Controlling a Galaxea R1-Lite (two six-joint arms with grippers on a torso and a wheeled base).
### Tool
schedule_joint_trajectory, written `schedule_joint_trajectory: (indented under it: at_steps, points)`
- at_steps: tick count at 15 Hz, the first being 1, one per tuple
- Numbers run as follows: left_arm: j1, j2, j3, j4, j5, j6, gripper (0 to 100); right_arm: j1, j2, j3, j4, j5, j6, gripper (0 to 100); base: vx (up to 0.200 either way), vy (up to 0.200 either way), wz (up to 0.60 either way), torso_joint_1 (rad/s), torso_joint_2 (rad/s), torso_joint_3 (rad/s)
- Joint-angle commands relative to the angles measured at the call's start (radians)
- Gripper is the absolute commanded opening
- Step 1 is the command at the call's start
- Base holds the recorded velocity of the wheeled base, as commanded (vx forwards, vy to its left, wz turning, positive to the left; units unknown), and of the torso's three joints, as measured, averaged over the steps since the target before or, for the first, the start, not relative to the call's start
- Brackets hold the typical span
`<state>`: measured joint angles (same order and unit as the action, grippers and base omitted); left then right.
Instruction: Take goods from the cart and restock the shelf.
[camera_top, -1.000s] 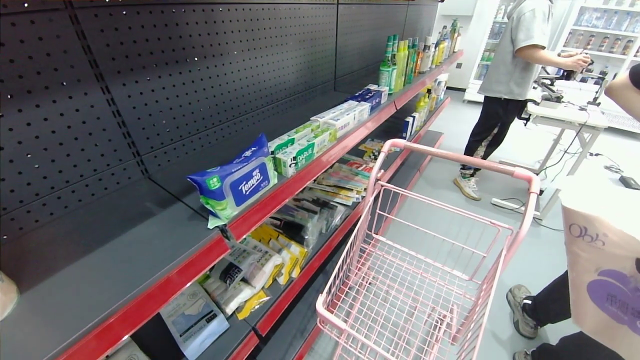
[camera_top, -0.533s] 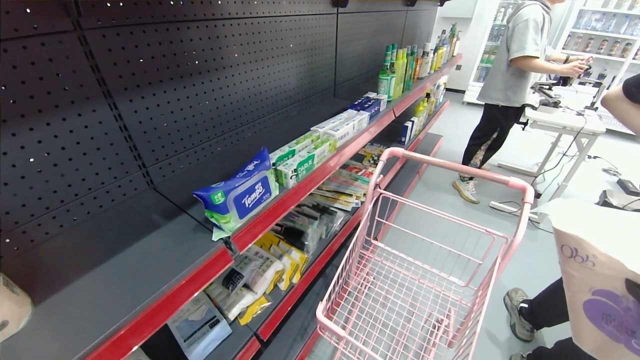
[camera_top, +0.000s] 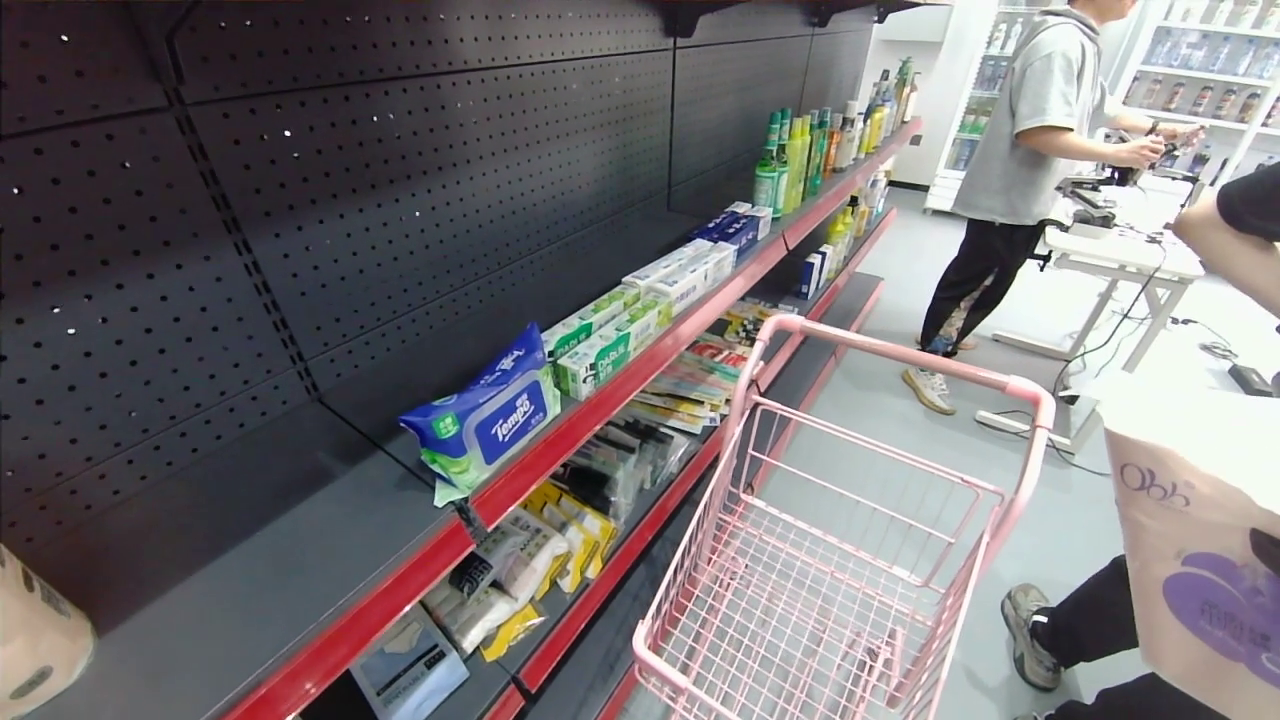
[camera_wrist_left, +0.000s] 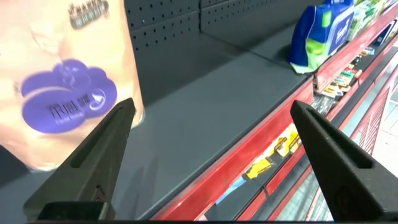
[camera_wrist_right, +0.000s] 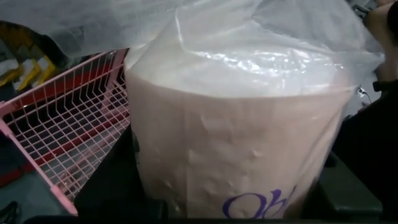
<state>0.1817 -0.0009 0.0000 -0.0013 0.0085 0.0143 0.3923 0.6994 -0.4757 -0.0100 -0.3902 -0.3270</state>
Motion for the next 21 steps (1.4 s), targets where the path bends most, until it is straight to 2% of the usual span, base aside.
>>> schedule_joint_trajectory:
  at_steps: [1,11,15,21]
  points:
    - [-0.001,0.001,0.0,0.0,0.001,0.0,100,0.0,0.012,0.003,-0.001,0.001,0.0,0,0.0,0.0,0.0,0.154,-0.34,-0.188]
    - [0.001,0.001,0.0,0.0,0.001,0.001,100,0.0,0.012,0.014,-0.001,0.014,0.011,0,0.0,0.0,0.0,0.128,-0.27,-0.145]
    - [0.001,0.001,0.0,0.0,0.001,0.001,100,0.0,0.012,0.026,-0.002,0.013,0.006,0,0.0,0.0,0.0,0.0,0.0,0.0]
    - [-0.001,0.001,0.0,0.0,0.001,0.001,100,0.0,0.011,0.043,-0.002,0.013,0.003,0,-0.167,0.0,0.0,0.006,0.01,0.001]
